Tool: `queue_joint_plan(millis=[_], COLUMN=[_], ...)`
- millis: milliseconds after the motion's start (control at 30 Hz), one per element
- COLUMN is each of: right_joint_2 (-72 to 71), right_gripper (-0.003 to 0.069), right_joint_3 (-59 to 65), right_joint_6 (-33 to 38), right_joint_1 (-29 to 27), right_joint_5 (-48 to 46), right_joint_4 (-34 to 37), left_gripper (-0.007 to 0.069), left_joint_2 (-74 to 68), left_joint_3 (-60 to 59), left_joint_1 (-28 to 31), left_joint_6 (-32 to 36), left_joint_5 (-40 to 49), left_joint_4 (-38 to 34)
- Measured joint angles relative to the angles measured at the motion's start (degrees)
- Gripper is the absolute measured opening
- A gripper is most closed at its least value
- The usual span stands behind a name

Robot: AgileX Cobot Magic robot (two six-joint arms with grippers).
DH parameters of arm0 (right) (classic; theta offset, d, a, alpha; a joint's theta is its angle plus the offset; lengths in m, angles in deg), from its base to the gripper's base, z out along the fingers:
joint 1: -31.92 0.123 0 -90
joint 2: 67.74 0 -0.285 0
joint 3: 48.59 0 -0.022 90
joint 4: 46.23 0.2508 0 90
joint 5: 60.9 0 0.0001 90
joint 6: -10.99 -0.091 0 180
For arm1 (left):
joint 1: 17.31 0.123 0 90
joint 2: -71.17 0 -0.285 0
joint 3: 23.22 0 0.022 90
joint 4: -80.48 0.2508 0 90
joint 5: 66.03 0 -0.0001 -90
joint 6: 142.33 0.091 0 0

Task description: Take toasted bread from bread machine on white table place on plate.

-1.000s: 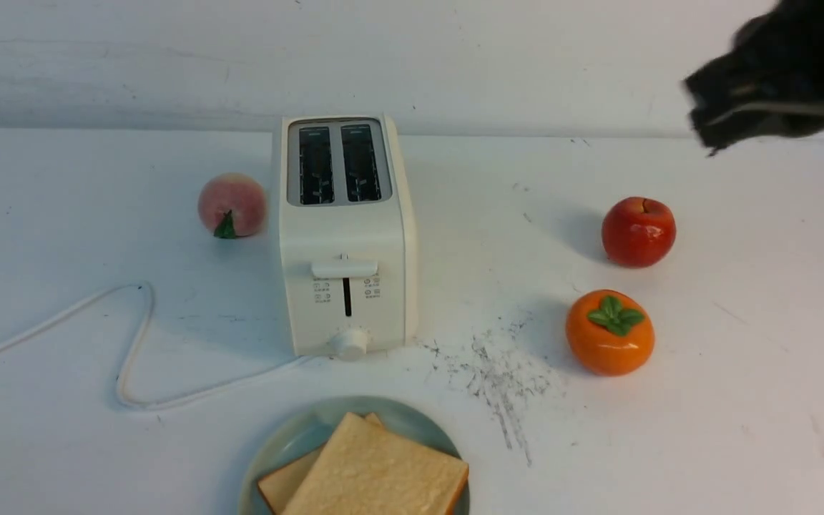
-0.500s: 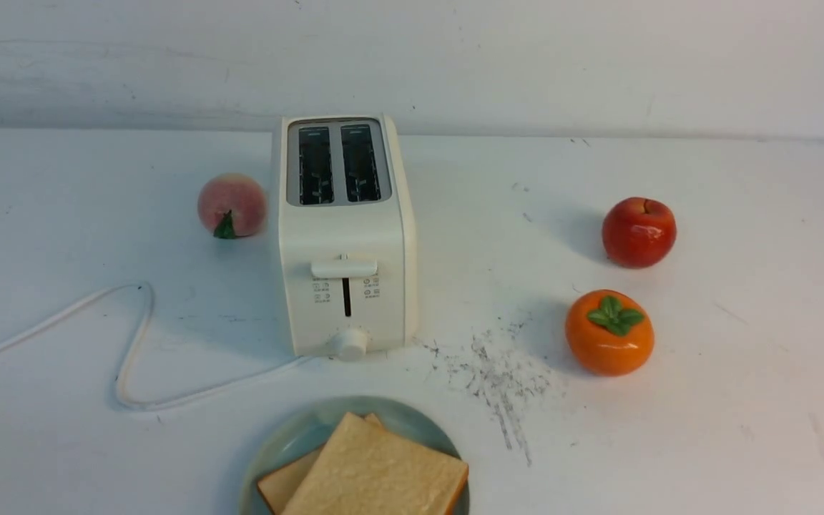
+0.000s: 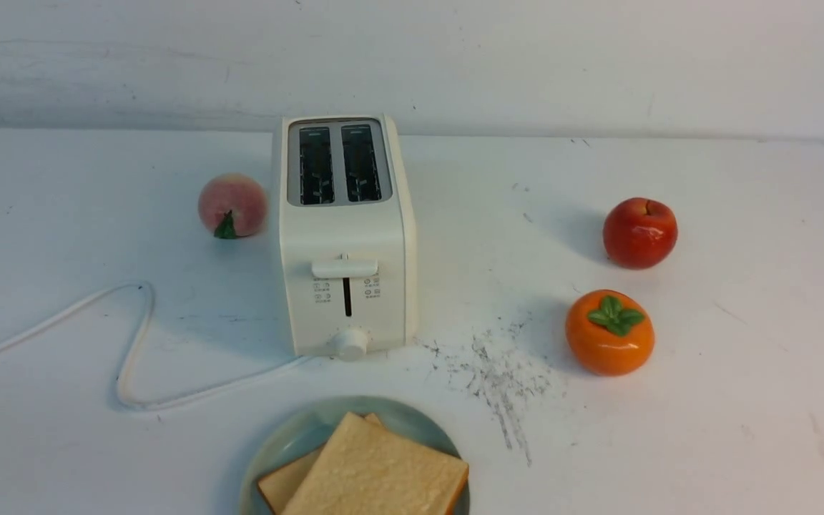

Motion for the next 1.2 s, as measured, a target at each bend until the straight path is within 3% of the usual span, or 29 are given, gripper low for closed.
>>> queue_joint_plan(millis=[767,900,1033,1200], right_joint_2=[-0.02,-0.02,-0.02,-0.02], right_gripper=[0.0013,0.0013,0.0013,0.0018], right_joint_3=[0.0,0.0,0.0,0.0], right_joint_6=[-0.14,-0.14,-0.15,-0.15], right_joint_1=[0.0,0.0,0.0,0.0], right_joint_5=[0.21,0.21,0.21,0.27], right_joint_4=[-0.17,-0.34,-0.46,-0.46], left_gripper=[0.0,0.0003,0.0006,0.0008], left_joint_2=[0.5,4.68,9.45,9.77], left_joint_3=[-1.69,-11.01,-22.83,-33.83], left_joint_1=[0.0,2.54,9.05,14.01], left_joint_6=[0.0,0.0,0.0,0.0], left_joint_5=[-1.57,-9.92,-17.34,-19.84], left_joint_4=[0.73,-0.06,-0.23,-0.23])
